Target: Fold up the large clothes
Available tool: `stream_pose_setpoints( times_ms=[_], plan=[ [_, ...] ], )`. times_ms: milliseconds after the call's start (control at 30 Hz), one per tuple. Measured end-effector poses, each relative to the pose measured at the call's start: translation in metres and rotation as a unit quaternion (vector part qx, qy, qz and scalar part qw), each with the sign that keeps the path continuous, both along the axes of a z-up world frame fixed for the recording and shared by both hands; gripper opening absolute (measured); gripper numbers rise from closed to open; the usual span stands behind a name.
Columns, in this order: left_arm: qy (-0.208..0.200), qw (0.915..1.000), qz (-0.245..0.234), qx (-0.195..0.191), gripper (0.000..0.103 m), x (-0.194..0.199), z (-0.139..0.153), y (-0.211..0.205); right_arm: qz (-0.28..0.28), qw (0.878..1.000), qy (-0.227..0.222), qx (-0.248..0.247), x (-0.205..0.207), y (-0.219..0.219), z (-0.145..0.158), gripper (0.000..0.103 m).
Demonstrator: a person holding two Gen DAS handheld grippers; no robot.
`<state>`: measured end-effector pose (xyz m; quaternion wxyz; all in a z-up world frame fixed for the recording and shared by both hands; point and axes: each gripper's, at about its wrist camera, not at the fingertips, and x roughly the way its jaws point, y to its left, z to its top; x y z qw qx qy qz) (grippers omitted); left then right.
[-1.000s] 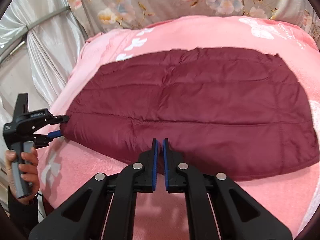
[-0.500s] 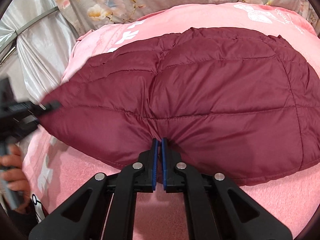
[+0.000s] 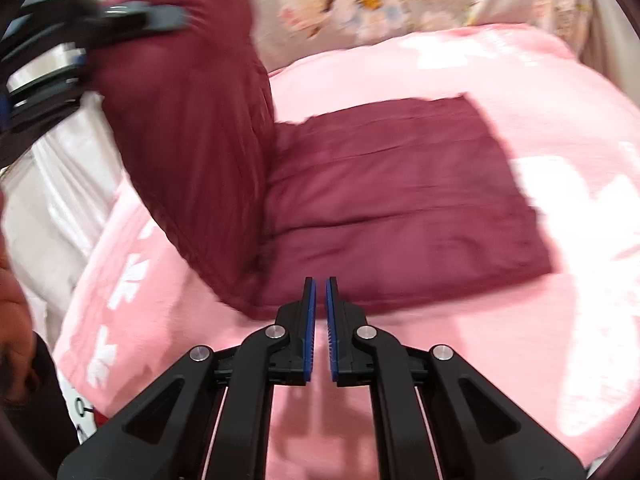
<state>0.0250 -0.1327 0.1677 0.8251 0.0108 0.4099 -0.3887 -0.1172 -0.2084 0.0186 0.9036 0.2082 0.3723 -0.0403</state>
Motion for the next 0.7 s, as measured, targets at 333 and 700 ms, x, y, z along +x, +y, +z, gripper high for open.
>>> stream_pose_setpoints(
  times_ms=[333,700],
  plan=[
    [0.092,0.9955,-0.021,0.013,0.038,-0.014,-0.064,-0.06,-0.09,0.996,0.003,-0.019,-0.032,-0.058,0.0,0.037],
    [0.007,0.9931,0.117,0.001,0.075,0.031,-0.014,0.019,-0.067,0.994,-0.091,-0.008,0.029,-0.083,0.07,0.061]
  ],
)
